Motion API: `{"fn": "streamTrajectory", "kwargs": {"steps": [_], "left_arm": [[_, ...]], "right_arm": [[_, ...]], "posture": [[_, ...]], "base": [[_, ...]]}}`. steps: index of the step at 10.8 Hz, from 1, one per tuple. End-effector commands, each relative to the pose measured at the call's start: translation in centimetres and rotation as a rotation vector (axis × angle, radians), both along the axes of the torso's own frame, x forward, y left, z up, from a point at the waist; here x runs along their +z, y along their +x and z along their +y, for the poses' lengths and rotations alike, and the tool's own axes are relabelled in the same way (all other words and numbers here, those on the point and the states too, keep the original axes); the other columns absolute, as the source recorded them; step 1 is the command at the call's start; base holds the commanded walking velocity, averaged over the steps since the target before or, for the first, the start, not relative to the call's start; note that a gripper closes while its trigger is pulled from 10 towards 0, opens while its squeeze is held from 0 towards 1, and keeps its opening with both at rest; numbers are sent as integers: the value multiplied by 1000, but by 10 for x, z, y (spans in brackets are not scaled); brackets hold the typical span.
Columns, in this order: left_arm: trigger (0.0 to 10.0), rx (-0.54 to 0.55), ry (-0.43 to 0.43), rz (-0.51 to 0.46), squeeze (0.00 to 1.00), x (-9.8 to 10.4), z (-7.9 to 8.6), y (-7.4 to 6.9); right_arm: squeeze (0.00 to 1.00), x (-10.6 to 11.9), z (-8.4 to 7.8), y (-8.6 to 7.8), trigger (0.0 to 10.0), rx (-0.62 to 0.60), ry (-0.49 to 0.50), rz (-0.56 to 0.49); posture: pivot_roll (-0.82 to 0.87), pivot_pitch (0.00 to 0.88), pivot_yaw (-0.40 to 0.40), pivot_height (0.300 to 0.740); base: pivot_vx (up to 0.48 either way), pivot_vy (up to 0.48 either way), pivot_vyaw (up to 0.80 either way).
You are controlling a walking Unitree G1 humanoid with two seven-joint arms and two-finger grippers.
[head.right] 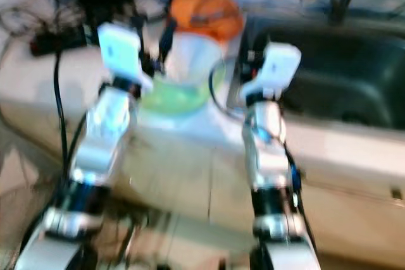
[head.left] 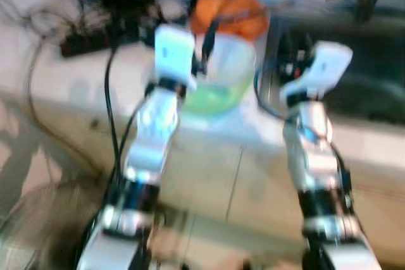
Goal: Kitchen organization
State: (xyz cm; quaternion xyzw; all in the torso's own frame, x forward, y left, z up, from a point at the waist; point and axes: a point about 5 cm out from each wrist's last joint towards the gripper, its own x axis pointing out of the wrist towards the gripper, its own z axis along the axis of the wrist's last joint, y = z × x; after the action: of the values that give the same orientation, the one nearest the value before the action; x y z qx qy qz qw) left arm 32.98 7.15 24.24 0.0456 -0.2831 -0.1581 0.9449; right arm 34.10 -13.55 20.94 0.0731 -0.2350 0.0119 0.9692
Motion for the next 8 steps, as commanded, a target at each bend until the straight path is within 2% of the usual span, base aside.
{"fn": "streamTrajectory", "kwargs": {"steps": [1, 4, 8], "left_arm": [[10000, -29, 1, -14, 0, 3, -8, -3], [10000, -43, 1, -15, 0, 4, -10, -4], [10000, -98, -11, -40, 0, 10, -16, -9]], "right_arm": [[0, -1, -8, 0, 10000, -24, 17, 4], [0, -2, -6, 0, 10000, -24, 17, 3], [0, -3, -9, 1, 10000, -37, 20, 5]], "posture": [[12, 75, 50, 740], [15, 81, 51, 740], [15, 85, 49, 740]], "base": [[341, 0, -800], [345, 0, 0], [0, 0, 0]]}}
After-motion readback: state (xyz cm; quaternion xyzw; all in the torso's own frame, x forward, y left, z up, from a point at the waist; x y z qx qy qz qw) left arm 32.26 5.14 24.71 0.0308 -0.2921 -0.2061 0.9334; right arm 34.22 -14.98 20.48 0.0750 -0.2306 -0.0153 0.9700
